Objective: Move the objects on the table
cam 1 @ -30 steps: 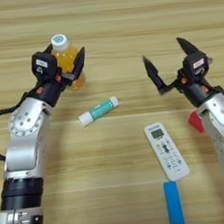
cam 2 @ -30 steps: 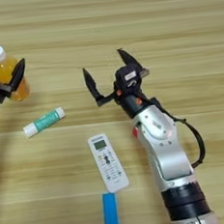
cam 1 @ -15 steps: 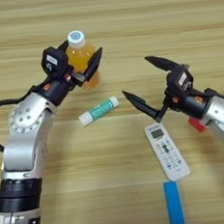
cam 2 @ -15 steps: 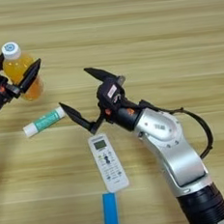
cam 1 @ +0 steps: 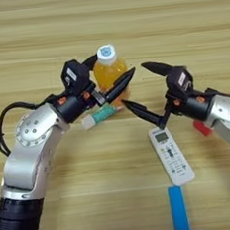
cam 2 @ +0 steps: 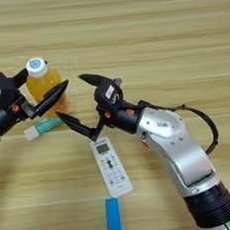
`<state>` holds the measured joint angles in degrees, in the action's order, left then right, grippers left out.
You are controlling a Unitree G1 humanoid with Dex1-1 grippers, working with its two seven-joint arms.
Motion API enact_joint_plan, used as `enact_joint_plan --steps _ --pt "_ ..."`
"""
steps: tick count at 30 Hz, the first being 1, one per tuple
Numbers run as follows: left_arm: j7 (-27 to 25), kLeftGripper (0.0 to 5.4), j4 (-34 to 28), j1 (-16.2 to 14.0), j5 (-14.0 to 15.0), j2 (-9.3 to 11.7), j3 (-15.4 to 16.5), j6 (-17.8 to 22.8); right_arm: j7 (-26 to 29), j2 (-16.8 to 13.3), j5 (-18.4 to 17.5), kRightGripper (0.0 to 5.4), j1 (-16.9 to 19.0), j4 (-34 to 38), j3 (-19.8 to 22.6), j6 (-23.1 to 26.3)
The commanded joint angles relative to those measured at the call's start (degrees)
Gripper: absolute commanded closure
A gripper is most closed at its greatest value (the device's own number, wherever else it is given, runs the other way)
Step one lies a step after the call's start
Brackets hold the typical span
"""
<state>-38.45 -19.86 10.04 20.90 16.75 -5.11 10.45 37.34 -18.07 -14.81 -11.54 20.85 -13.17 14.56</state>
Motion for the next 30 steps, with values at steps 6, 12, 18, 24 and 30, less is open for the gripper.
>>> enact_joint_plan --steps 6,12,18,24,30 --pt "-0.48 1.91 -4.28 -0.04 2.39 0.48 -1.60 2.04 0.34 -0.46 0.43 0.00 -0.14 0.65 -2.20 1.11" --pt "-0.55 1.91 -4.60 0.05 2.67 0.55 -2.11 2.18 0.79 -0.37 0.49 0.00 0.27 0.49 -4.10 1.40" --pt "-0.75 1.91 -4.13 -0.08 2.33 0.46 -2.58 2.06 0.24 0.39 0.92 0.00 -0.07 0.32 -5.10 1.02" --pt "-0.74 1.91 -3.44 -0.28 1.97 0.49 -2.80 1.78 -0.08 1.22 0.82 0.59 -0.36 0.90 -4.99 0.69" --pt "-0.59 1.91 -3.39 -0.23 1.84 0.42 -3.04 1.87 -0.59 1.68 0.67 1.25 -0.66 0.84 -4.80 0.55"
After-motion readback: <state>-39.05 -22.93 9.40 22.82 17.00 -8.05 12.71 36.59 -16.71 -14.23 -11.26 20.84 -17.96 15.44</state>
